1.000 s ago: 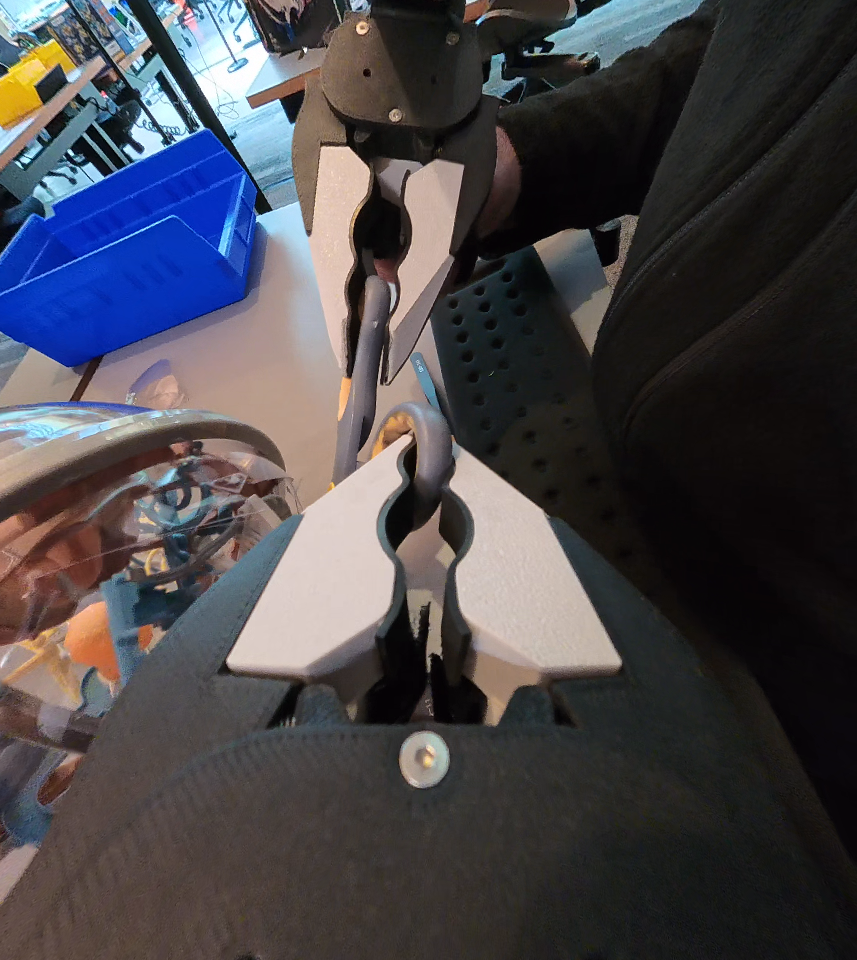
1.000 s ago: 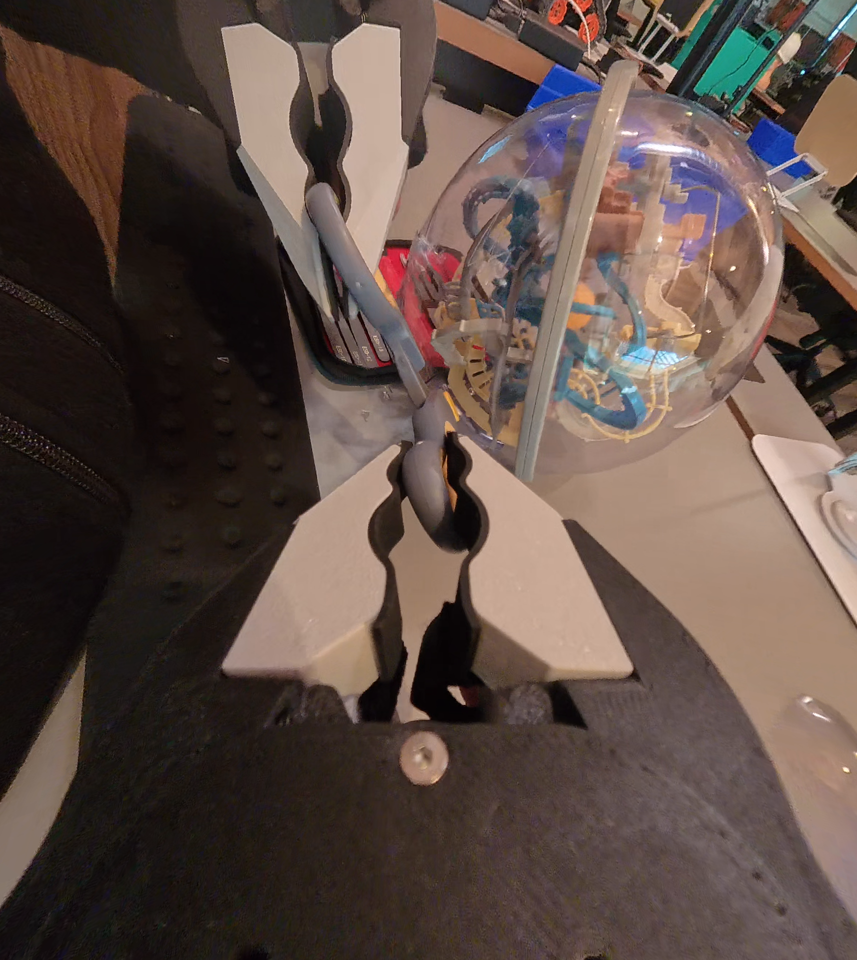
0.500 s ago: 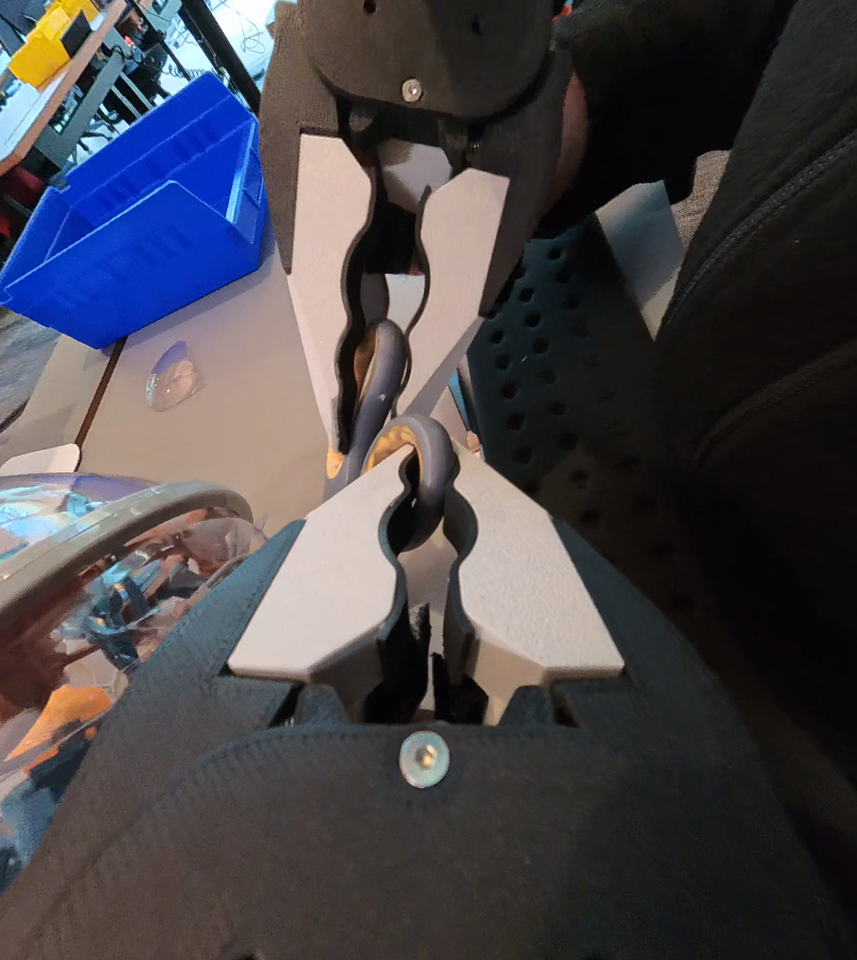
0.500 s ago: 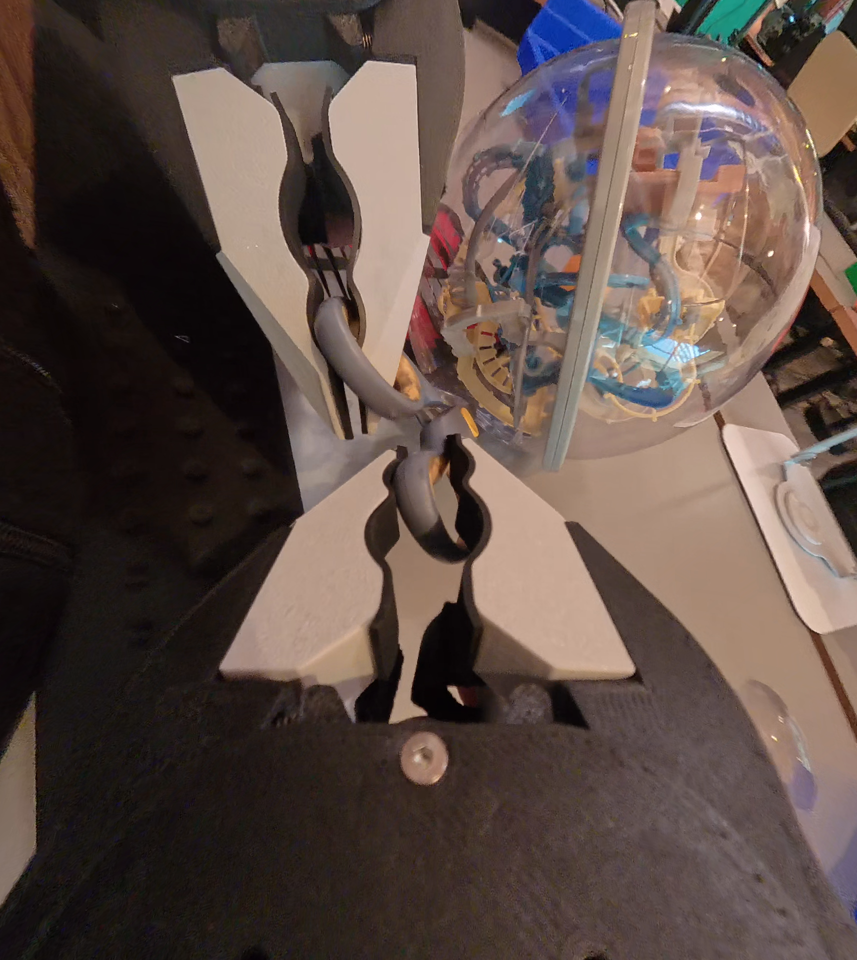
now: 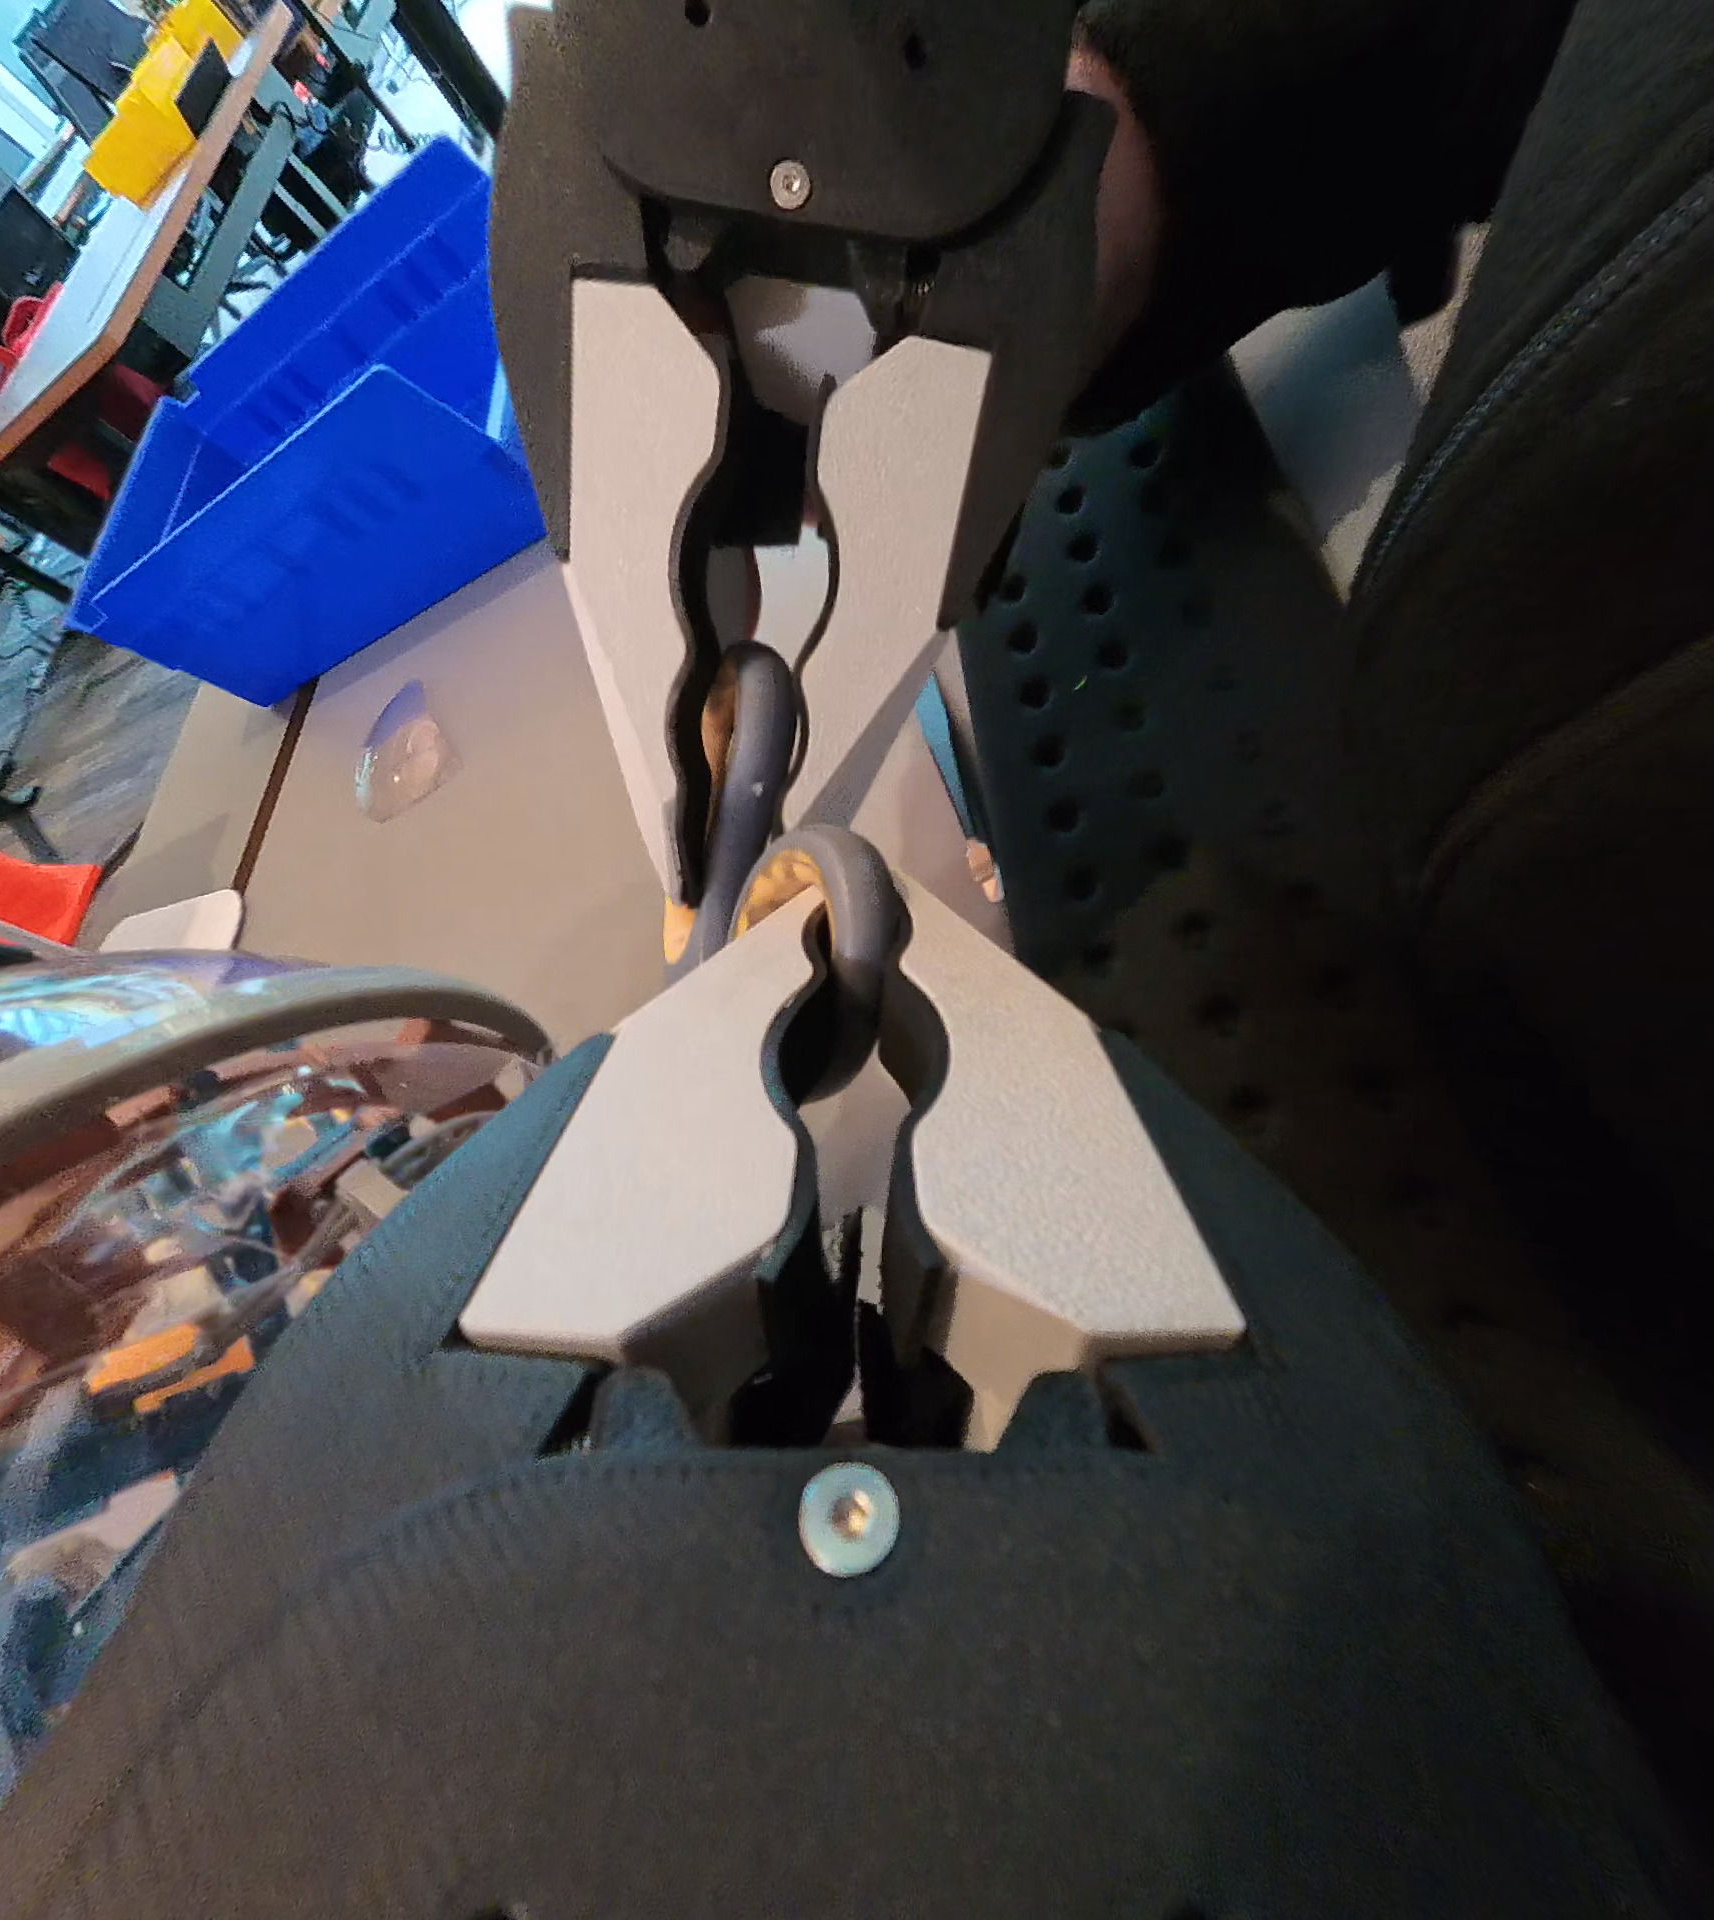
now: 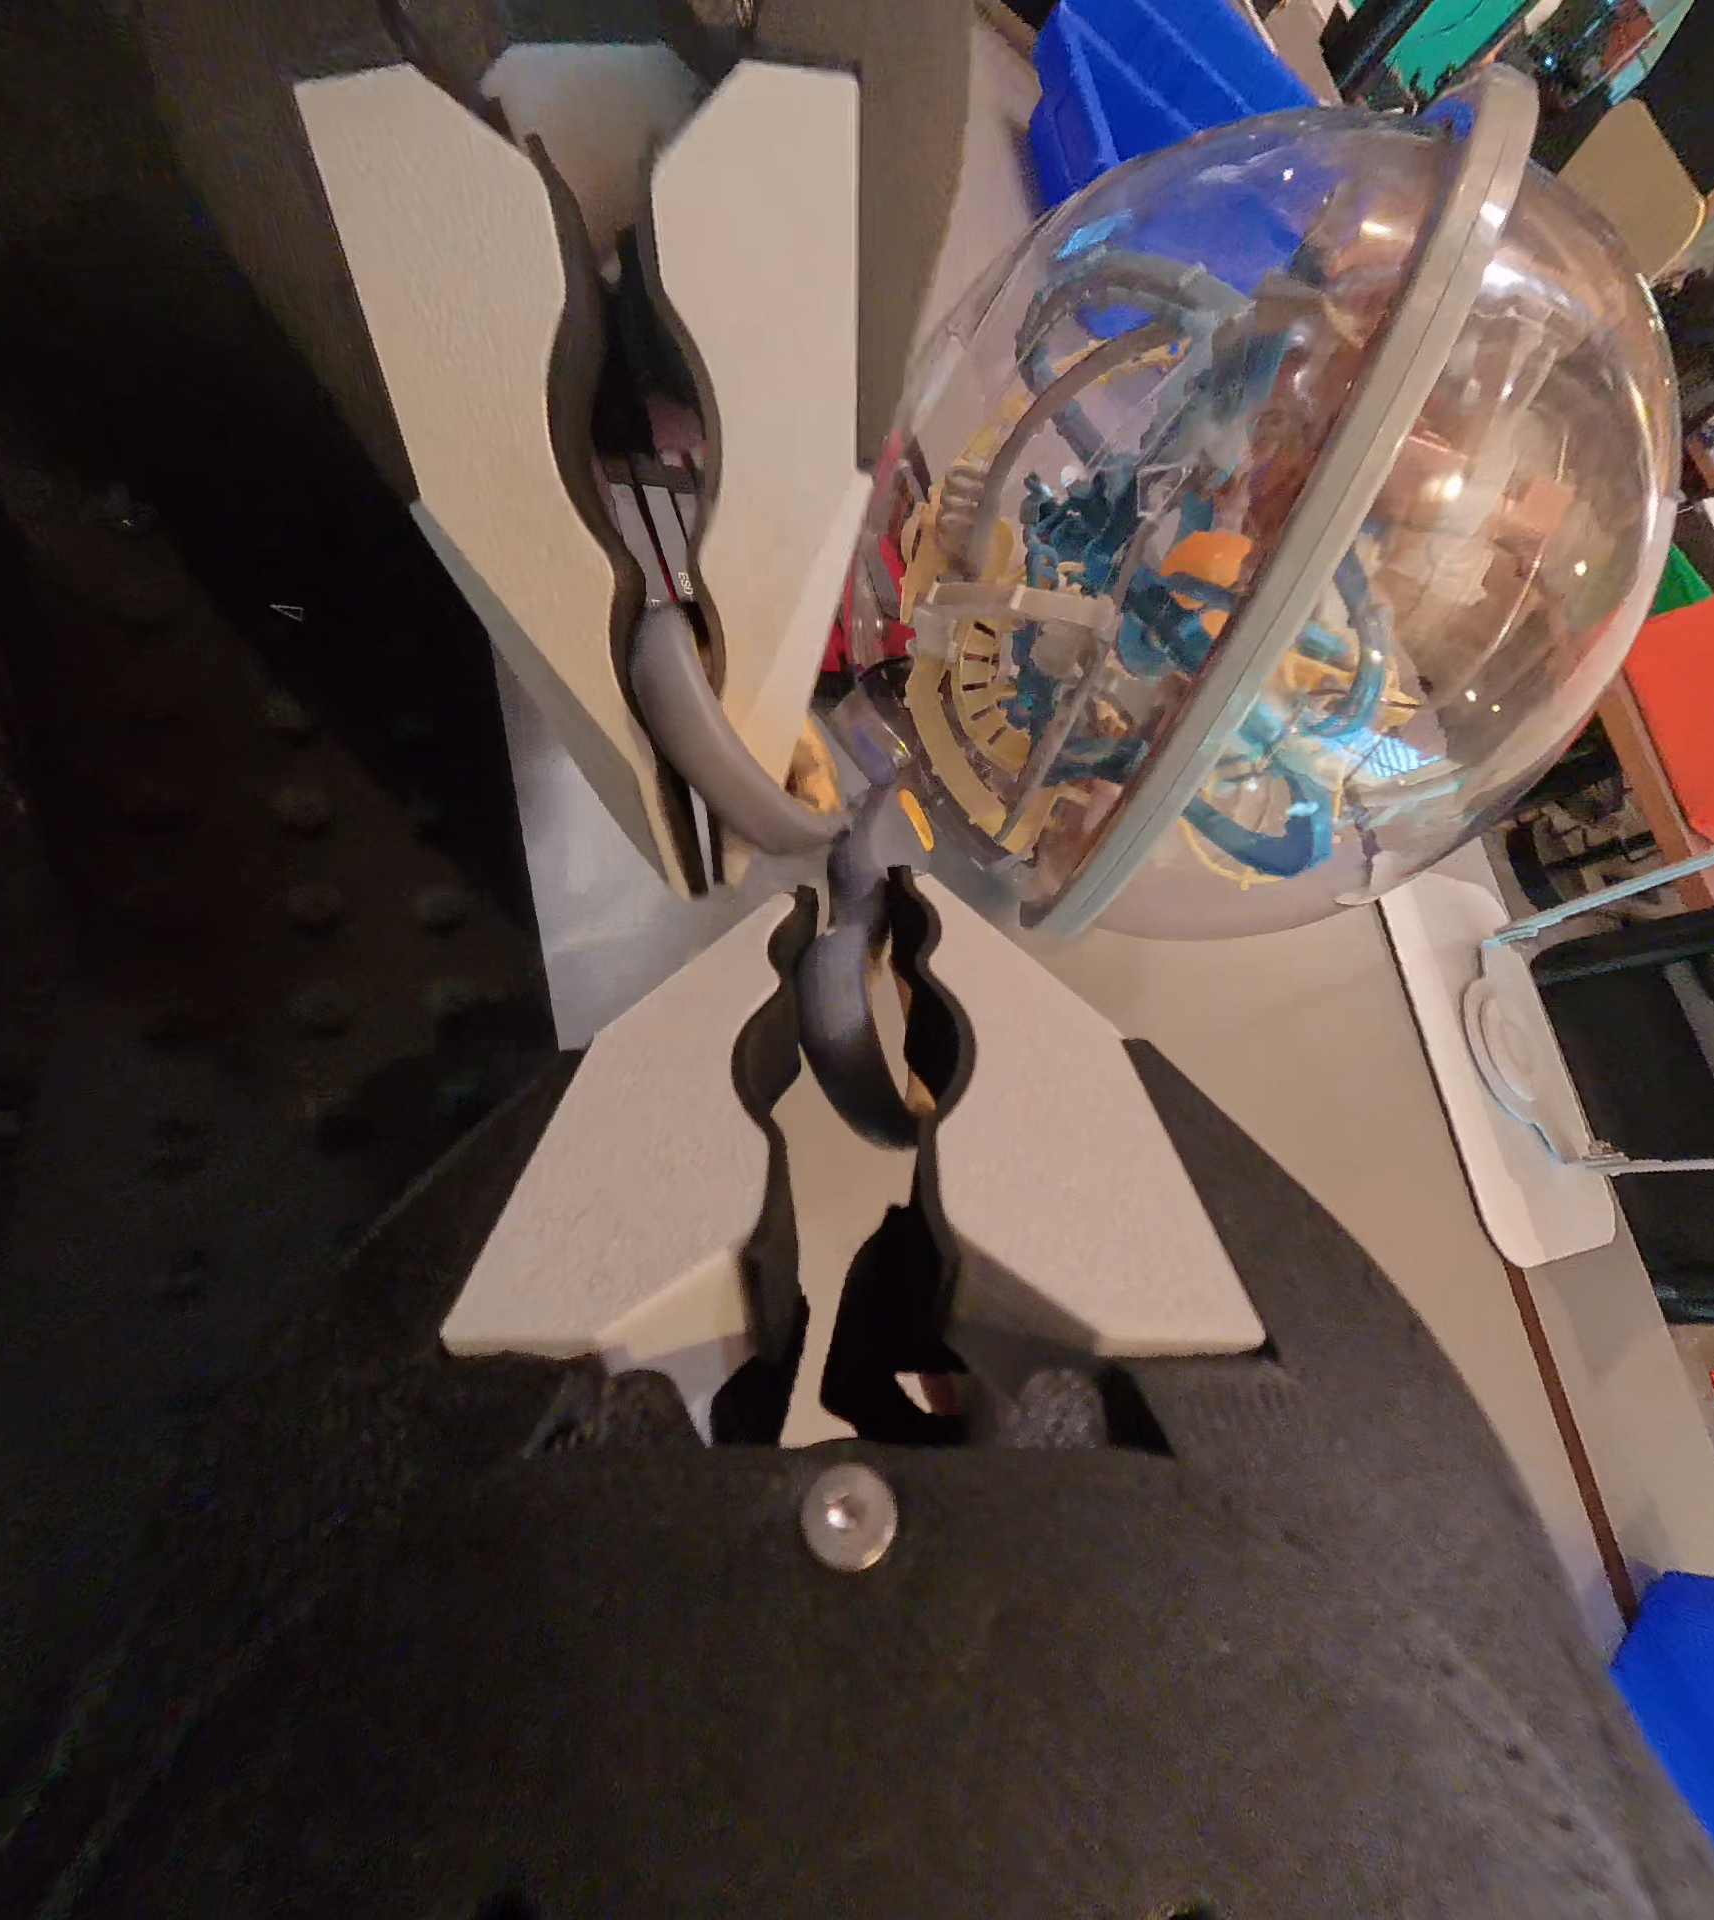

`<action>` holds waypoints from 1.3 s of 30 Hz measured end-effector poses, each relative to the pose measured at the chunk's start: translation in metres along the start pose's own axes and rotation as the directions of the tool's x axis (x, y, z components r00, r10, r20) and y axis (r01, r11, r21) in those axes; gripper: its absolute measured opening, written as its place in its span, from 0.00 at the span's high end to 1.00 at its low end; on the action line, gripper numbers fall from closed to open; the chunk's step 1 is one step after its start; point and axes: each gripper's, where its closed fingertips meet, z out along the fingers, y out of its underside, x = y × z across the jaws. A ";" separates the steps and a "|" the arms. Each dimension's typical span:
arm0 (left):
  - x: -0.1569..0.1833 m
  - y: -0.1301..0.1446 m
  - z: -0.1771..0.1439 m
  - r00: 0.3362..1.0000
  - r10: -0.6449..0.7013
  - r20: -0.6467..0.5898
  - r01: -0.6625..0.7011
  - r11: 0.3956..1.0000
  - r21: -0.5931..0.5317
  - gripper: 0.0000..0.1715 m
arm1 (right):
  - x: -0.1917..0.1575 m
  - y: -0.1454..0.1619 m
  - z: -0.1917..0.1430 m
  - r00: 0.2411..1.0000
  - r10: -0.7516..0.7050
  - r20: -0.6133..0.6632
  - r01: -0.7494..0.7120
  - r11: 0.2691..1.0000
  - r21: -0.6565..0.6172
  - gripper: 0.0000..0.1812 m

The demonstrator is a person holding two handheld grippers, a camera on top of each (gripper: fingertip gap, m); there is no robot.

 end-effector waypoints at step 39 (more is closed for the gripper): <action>0.017 0.021 -0.013 0.999 0.016 -0.044 -0.021 0.993 -0.113 1.00 | -0.017 0.005 0.024 0.980 0.197 0.034 -0.198 0.980 0.019 0.95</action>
